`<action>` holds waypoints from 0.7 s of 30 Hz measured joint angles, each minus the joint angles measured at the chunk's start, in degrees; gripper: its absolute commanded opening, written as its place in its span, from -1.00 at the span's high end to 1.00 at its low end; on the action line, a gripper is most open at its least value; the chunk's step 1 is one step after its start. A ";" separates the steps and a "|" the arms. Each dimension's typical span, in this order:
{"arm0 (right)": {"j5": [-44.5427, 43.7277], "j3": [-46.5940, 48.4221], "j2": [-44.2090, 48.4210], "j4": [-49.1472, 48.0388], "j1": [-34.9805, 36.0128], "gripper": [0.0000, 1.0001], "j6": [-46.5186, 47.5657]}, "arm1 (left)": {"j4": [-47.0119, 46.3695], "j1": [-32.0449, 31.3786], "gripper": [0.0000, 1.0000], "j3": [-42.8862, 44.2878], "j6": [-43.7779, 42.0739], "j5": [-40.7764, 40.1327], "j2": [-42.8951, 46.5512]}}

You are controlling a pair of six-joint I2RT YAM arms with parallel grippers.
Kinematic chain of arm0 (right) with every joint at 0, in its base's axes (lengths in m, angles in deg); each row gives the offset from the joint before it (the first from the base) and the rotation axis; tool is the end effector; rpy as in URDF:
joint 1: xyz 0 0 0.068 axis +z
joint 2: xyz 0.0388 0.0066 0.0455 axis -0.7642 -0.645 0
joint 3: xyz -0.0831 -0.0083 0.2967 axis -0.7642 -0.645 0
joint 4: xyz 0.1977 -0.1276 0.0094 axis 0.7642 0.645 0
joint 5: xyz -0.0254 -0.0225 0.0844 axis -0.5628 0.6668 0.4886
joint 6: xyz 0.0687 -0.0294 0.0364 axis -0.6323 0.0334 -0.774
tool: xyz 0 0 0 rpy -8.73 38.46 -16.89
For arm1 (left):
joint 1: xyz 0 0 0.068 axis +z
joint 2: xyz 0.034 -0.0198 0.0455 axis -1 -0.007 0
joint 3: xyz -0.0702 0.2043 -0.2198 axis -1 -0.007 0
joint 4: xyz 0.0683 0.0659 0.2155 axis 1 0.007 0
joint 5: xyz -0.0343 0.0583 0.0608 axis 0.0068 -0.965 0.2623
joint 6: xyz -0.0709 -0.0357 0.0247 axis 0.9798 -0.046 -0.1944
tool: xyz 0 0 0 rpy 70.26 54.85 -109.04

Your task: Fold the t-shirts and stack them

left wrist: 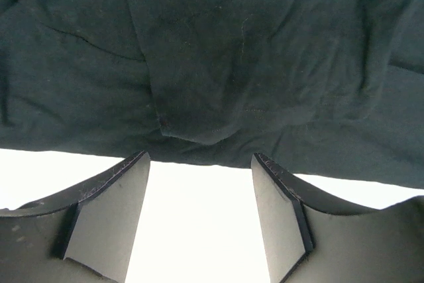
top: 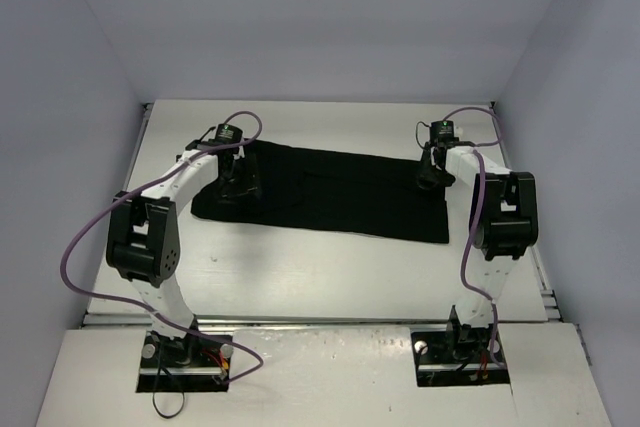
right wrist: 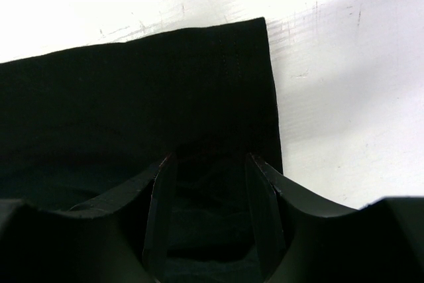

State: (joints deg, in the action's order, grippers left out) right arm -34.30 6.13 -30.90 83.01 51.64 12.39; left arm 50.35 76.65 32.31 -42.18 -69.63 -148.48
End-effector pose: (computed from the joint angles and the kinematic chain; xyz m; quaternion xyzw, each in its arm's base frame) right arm 0.4398 0.0052 0.1997 0.1387 0.9187 0.0030 0.3698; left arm 0.3601 -0.0942 0.2437 -0.1228 0.9583 -0.1588 0.2031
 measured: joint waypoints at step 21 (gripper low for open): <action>0.05 -0.28 0.24 -0.01 0.00 0.14 -0.01 | -2.02 -0.02 -0.07 -0.17 2.61 0.61 -5.08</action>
State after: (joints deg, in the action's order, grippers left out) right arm -34.26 5.84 -30.66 83.01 51.64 12.37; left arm 48.34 76.62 32.14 -39.57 -69.03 -153.57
